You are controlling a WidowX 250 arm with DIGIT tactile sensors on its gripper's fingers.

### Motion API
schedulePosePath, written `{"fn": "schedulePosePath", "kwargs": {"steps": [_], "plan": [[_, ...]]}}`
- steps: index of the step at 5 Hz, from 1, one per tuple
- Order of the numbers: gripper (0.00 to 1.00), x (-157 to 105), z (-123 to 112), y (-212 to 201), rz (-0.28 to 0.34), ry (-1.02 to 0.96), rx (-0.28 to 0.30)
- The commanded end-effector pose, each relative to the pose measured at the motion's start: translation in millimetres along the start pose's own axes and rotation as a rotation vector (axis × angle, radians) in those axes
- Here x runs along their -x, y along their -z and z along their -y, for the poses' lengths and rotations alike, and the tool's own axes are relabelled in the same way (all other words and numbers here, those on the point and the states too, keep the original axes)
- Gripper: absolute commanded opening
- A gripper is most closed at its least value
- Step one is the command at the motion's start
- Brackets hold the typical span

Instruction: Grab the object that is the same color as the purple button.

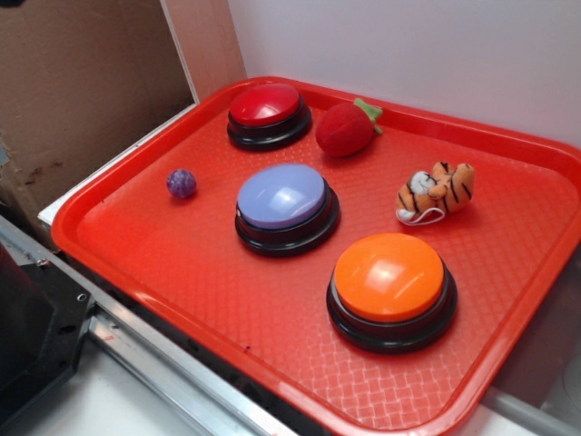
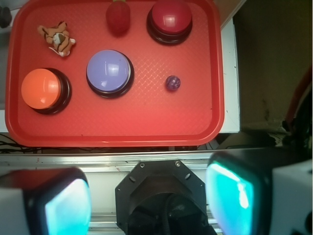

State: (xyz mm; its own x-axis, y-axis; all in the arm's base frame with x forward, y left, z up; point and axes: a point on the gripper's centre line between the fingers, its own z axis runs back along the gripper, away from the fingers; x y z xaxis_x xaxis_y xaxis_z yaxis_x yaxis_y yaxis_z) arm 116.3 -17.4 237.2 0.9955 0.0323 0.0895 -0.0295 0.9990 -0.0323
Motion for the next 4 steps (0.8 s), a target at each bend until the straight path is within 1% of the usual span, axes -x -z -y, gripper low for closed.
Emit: {"fn": "schedulePosePath", "kwargs": {"steps": [1,2,3,4], "plan": [[1.00,0.0,0.0,0.0,0.000,0.000,0.000],[1.00,-26.0,-4.8,12.8,-0.008,0.004,-0.020],[1.00,-50.8,-11.0,35.1,-0.041,0.016,-0.035],[1.00,-74.9,-20.4,58.6,-0.087,0.009,-0.049]]}}
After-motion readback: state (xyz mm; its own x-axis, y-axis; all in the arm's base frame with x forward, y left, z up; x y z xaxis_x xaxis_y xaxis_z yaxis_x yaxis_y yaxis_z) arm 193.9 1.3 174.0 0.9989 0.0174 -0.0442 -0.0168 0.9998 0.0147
